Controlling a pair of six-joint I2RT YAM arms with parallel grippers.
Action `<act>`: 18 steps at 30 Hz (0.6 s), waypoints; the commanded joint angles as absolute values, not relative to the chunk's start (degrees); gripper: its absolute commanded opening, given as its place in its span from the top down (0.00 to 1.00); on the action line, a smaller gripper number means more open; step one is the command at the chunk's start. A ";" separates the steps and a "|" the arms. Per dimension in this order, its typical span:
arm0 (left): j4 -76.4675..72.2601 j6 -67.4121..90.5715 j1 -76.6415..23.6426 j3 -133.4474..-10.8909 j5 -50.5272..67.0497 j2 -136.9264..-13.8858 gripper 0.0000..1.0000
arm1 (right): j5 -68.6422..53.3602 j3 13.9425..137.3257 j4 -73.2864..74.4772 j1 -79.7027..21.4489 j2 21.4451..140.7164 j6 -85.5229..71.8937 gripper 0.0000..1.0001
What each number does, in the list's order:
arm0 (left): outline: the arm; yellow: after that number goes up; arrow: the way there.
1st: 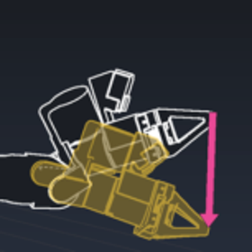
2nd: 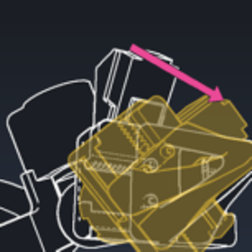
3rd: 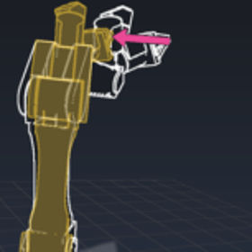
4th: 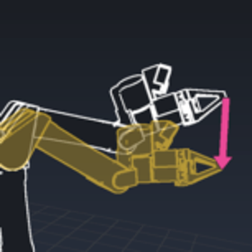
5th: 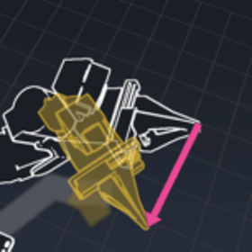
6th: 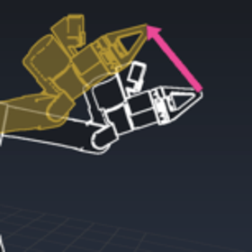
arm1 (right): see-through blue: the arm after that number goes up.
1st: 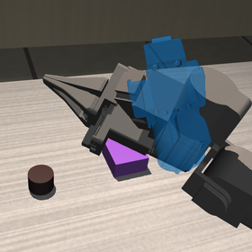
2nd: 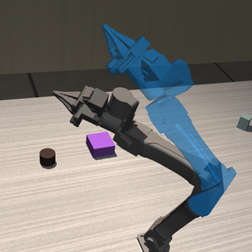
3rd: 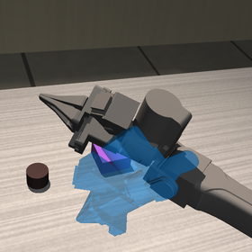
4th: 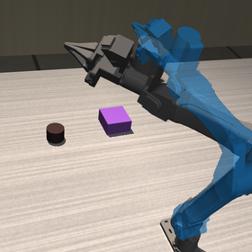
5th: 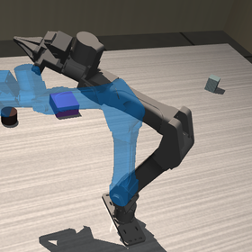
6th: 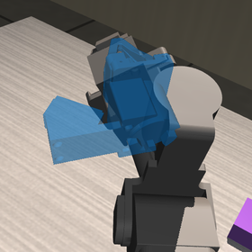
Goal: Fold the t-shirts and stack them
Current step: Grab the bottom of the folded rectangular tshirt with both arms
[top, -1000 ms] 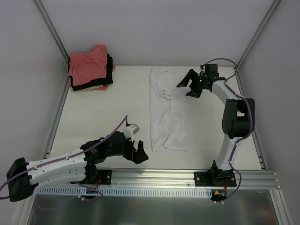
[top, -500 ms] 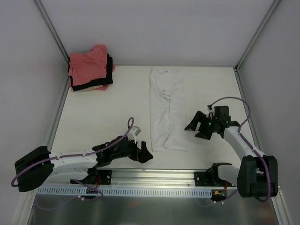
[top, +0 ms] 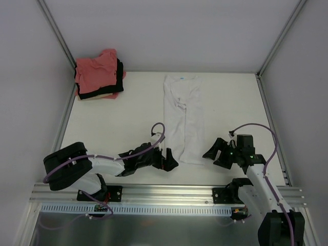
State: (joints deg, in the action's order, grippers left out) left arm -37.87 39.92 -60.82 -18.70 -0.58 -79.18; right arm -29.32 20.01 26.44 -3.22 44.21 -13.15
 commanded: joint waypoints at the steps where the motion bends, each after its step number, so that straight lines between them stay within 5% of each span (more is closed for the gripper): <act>1: -42.89 39.20 -61.52 -20.65 -1.14 -82.35 0.01 | -31.20 18.02 28.83 -2.99 40.88 -15.20 0.15; 14: -40.88 39.73 -62.05 -21.97 -0.44 -84.29 0.01 | -32.78 13.89 24.53 -5.44 39.45 -20.99 0.19; 18: -37.01 39.29 -62.23 -22.50 -0.88 -82.09 0.01 | -32.17 11.87 17.60 -8.08 42.88 -23.73 0.28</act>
